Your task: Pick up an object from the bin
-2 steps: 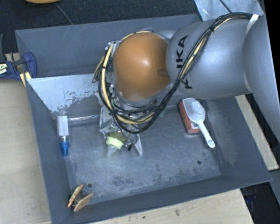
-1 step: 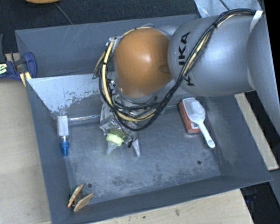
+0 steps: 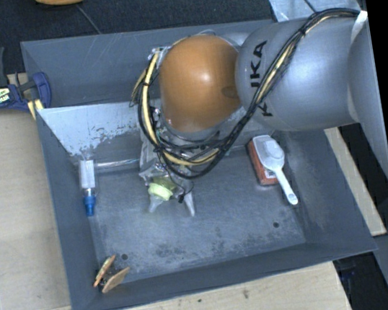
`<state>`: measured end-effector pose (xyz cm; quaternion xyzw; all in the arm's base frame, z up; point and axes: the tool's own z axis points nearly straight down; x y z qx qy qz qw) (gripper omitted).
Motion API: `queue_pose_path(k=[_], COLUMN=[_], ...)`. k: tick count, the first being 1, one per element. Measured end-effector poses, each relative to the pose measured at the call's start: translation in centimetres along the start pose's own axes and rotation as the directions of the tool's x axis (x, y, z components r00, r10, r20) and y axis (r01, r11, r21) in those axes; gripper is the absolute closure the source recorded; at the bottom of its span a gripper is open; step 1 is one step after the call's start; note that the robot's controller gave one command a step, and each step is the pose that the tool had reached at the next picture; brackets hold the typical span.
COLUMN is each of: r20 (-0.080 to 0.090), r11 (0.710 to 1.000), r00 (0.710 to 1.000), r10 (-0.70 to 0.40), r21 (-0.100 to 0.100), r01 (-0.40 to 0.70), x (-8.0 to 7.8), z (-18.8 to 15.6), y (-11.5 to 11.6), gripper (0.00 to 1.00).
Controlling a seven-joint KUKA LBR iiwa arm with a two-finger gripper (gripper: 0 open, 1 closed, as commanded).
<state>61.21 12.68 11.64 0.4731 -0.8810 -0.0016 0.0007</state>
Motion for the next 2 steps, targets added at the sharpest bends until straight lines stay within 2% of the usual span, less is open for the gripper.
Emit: queue_pose_path(k=[1,2], r20=[-0.004,0.000], r11=[1.000,1.000], r00=[1.000,1.000], r10=[0.001,0.001], r21=[-0.003,0.001], r01=[-0.001,-0.001], x=[0.1,0.0], z=[-1.7,-3.7], y=[0.1,0.0], gripper=[1.00,1.00])
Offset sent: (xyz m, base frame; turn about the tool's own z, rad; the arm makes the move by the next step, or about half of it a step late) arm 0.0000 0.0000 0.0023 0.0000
